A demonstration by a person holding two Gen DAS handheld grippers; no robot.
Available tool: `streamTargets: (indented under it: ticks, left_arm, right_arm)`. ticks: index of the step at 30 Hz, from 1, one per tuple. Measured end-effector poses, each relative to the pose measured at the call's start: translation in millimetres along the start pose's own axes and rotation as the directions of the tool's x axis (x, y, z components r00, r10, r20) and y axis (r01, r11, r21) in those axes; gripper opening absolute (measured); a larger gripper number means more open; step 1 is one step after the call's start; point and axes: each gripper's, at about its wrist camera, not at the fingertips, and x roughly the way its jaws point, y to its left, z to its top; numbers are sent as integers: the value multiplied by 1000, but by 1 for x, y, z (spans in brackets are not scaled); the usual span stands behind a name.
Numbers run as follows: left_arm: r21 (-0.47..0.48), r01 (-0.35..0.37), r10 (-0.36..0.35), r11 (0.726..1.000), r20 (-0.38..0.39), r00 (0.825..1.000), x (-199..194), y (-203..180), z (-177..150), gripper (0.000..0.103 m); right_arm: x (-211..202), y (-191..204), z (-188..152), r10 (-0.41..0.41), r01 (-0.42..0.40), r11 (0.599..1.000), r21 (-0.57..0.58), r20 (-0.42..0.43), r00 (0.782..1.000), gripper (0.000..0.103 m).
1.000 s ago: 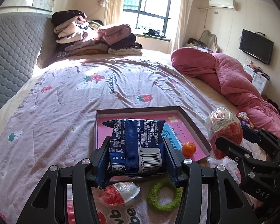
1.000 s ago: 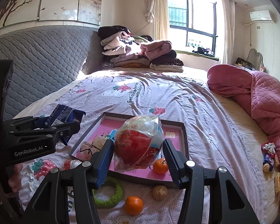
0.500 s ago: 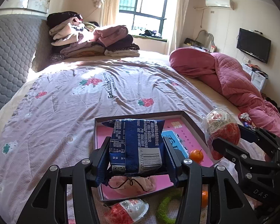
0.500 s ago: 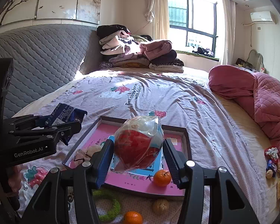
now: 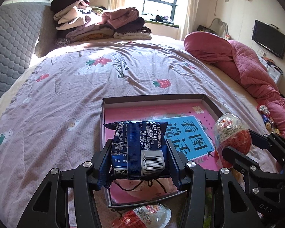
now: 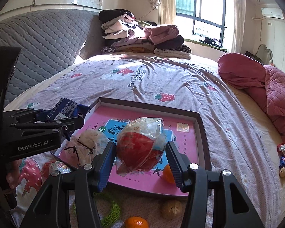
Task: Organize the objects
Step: 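Carry the blue packet over the tray while the right carries the red net bag toward it, then lower the blue packet into the tray with the left while the right releases the net bag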
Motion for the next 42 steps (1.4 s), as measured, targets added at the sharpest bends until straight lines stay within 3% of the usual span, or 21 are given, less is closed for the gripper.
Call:
streamTargets:
  ticks: [4,20,42]
  left_arm:
    - [-6,-23,23,1000,-41,999,14,5,-4,54]
    - [15,7,-4,1000,-166,986,41,-1,-20,54]
    - [5,-3,3,1000,-224,975,53,1,-27,55]
  right_arm:
    - [11,2,-5,-5,5,1000,-6,-29,1000,55]
    - [43,5,-15,-23,18,999,-36,-119,993,55]
    - [62,9,-16,-10,0,998,-57,-167,986,55]
